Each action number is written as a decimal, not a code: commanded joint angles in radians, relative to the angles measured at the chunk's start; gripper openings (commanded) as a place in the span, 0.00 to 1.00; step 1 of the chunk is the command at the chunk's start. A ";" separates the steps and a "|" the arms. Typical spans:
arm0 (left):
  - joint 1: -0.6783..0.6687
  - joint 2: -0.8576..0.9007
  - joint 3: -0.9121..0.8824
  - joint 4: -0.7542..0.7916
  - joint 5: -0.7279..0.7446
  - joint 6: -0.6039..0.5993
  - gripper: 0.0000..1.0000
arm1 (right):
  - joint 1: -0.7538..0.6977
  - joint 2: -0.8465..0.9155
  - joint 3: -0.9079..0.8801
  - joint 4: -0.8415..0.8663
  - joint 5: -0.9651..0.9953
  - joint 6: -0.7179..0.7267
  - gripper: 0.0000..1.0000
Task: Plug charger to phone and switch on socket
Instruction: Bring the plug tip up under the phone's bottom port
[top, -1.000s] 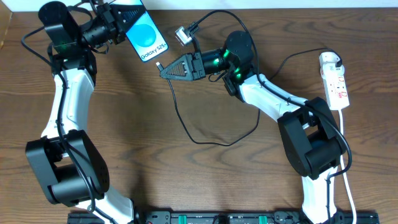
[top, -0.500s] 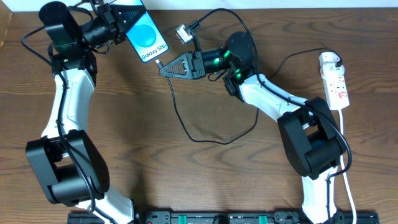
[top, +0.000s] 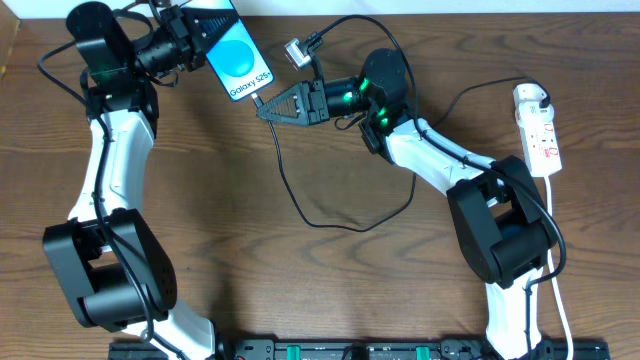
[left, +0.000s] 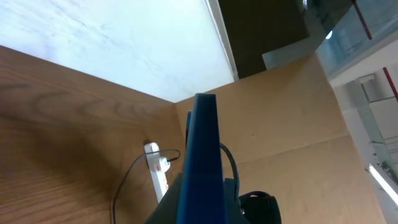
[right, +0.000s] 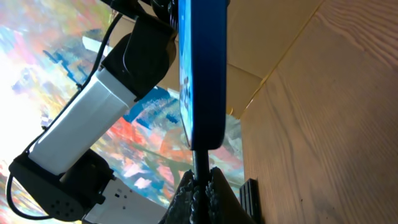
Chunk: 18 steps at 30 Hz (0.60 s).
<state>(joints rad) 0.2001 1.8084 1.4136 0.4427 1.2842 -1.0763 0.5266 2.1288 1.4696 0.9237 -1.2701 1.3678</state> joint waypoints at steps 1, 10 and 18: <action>-0.002 -0.024 -0.003 0.008 0.024 0.002 0.07 | -0.011 -0.018 0.006 0.000 0.023 0.004 0.01; 0.000 -0.024 -0.003 0.008 0.023 0.027 0.07 | -0.013 -0.018 0.006 0.001 0.023 0.005 0.01; 0.000 -0.024 -0.003 0.008 0.024 0.047 0.07 | -0.026 -0.018 0.006 0.001 0.023 0.005 0.01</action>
<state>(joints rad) 0.2001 1.8080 1.4136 0.4431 1.2835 -1.0466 0.5182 2.1288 1.4696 0.9234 -1.2682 1.3678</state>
